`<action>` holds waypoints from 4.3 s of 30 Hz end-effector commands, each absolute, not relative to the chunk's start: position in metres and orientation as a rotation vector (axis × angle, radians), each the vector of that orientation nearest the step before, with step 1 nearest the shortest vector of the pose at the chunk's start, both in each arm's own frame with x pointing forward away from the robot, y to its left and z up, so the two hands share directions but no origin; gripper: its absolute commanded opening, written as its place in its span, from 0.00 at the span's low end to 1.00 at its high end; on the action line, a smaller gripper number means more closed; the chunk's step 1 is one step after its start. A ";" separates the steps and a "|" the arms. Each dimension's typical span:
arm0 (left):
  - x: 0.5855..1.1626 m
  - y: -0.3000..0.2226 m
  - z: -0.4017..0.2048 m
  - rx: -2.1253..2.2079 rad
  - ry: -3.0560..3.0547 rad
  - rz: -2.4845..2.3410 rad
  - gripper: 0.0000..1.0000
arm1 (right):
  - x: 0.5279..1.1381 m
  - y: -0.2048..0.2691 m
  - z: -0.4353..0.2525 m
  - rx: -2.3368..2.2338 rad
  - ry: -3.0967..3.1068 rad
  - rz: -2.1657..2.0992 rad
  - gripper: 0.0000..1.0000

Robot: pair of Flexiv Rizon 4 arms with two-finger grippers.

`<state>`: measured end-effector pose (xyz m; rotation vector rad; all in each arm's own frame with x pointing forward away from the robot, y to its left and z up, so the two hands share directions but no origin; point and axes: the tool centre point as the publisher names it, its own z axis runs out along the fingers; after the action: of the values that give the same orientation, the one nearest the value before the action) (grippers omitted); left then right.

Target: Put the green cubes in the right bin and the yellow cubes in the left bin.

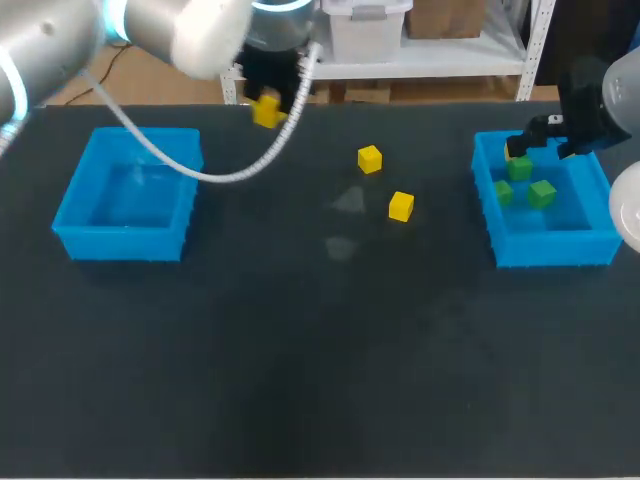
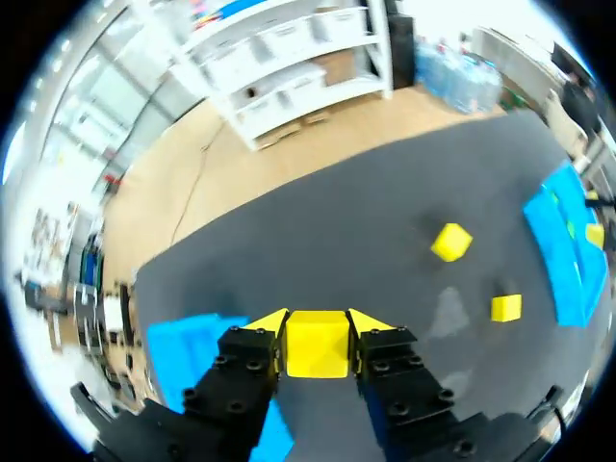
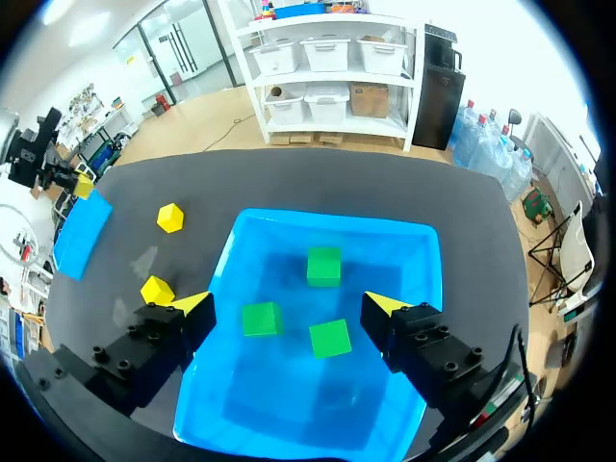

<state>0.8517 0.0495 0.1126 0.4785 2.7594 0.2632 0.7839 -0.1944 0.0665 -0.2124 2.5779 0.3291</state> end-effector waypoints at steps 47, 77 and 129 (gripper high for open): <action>0.767 -0.110 0.094 0.829 2.692 -0.283 1.00 | 0.781 -0.194 0.067 -0.207 2.574 0.319 1.00; 0.767 -0.147 0.020 0.778 2.857 -0.094 1.00 | 0.781 -0.194 0.067 -0.207 2.574 0.319 1.00; 0.775 0.137 0.117 -0.011 2.595 0.139 0.00 | 0.781 -0.194 0.067 -0.207 2.574 0.319 1.00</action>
<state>0.8271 0.0771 0.0993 0.0347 2.8423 0.1756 0.7839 -0.1943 0.0666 -0.2125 2.5779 0.3290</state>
